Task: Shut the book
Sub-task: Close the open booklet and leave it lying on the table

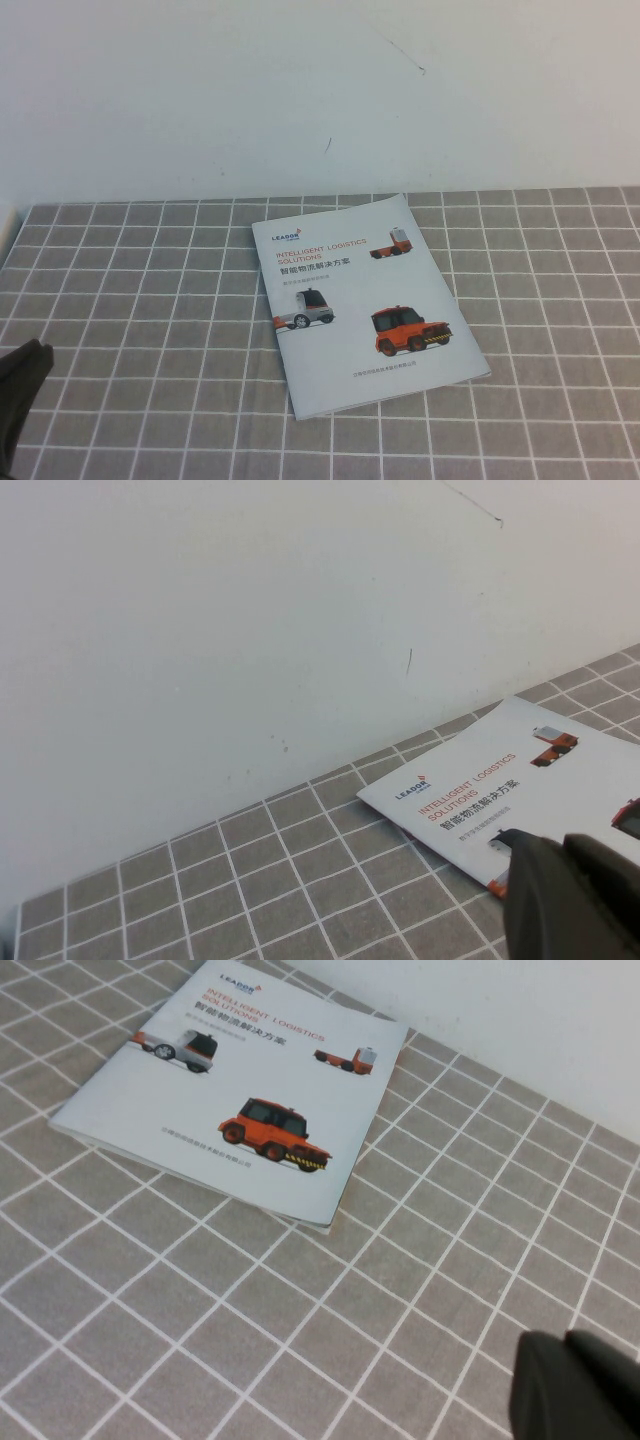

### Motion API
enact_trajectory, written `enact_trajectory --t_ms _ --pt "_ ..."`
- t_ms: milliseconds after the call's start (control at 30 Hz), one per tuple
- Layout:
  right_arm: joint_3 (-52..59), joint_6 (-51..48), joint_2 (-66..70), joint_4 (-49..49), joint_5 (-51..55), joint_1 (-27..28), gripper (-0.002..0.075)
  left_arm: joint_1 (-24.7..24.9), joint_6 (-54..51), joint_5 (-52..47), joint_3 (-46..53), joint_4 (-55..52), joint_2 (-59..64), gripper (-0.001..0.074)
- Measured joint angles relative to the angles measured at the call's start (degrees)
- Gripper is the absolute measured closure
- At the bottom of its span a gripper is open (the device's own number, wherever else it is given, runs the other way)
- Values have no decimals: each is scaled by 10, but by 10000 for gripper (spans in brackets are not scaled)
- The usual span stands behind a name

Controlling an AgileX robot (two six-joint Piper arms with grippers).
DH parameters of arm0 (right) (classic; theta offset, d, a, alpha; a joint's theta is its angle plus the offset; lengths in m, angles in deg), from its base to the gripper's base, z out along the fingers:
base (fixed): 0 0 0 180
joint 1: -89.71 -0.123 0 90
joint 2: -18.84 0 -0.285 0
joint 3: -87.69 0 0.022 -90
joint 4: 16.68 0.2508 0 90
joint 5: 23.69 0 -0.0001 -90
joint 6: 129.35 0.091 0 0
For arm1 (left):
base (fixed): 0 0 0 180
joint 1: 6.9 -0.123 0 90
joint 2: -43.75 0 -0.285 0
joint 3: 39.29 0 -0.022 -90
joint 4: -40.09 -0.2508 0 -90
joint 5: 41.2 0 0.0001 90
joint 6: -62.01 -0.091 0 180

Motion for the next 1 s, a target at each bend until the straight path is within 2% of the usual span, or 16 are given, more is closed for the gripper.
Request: enact_trajectory --t_ms 267,533,733,900,1000 --pt "0 0 0 0 0 0 727 0 0 5 0 3 0 738" --pt "0 0 0 0 0 0 727 0 -4 120 43 -10 -9 738" --pt "0 1 0 0 0 0 727 0 26 176 84 -181 -58 738" --pt "0 1 0 0 0 0 727 0 193 227 144 -348 -114 738" --pt "0 1 0 0 0 0 727 0 268 238 177 -396 -141 738"
